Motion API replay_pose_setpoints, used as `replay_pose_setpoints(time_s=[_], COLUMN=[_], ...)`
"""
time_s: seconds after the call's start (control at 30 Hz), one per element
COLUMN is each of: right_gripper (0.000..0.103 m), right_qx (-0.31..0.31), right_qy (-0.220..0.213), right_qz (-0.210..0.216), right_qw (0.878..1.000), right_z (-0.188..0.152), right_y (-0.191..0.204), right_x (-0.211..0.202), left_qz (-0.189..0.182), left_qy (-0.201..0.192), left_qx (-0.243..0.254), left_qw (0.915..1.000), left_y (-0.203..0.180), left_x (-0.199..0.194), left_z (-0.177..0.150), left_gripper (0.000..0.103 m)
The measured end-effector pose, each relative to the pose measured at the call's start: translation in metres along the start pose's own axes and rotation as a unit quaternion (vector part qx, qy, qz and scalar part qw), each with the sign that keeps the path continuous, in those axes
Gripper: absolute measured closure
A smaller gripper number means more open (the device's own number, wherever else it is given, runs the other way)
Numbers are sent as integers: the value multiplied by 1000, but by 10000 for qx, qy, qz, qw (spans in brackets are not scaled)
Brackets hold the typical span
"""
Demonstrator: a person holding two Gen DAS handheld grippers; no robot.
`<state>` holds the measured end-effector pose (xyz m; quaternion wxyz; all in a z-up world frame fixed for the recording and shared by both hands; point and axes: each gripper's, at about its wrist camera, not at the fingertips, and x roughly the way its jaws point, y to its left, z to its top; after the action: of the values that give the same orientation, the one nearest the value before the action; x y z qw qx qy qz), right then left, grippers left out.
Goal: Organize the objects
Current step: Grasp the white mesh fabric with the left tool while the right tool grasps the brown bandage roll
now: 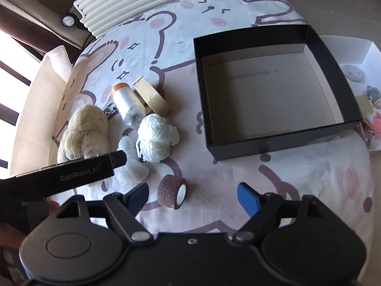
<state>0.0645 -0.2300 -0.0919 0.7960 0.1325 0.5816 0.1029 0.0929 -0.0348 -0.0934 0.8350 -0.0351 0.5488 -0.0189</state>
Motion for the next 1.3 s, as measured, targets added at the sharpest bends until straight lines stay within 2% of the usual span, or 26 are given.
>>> replay_pose_setpoints(time_s=[0.1, 0.23, 0.33, 0.43, 0.67, 0.77, 0.8, 1.0, 1.07, 1.2, 1.3], right_gripper=[29, 39, 43, 47, 48, 67, 76, 76, 76, 76, 76], right_qx=[90, 96, 44, 74, -98, -11, 43, 64, 13, -79, -124], right_qy=[53, 204, 348, 477, 666, 770, 794, 708, 677, 642, 619], right_qz=[205, 255, 196, 171, 131, -11, -41, -6, 16, 21, 20], right_qw=[9997, 9994, 9992, 9987, 9976, 9970, 9968, 9975, 9977, 9979, 9980], right_z=[2, 4, 4, 4, 2, 3, 4, 5, 5, 5, 6], right_y=[0, 5, 9, 12, 27, 21, 18, 9, 8, 3, 2], right_x=[6, 17, 29, 41, 59, 63, 64, 55, 52, 47, 45], left_qz=[-92, -166, -236, -255, -334, -377, -401, -574, -529, -492, -424], left_qy=[39, 115, 190, 219, 277, 338, 362, 583, 656, 748, 732], left_qx=[-51, -70, -46, -21, -39, -137, -184, -513, -613, -920, -883], left_qw=[9999, 9998, 9995, 9994, 9990, 9986, 9984, 9953, 9946, 9917, 9925], left_y=[1, 2, 3, 5, 10, 15, 17, 16, 15, 18, 14], left_x=[5, 12, 14, 15, 19, 22, 24, 41, 48, 60, 62], left_z=[3, 6, 6, 6, 5, 5, 6, 5, 5, 6, 7], left_gripper=[32, 42, 48, 49, 49, 49, 49, 52, 57, 60, 60])
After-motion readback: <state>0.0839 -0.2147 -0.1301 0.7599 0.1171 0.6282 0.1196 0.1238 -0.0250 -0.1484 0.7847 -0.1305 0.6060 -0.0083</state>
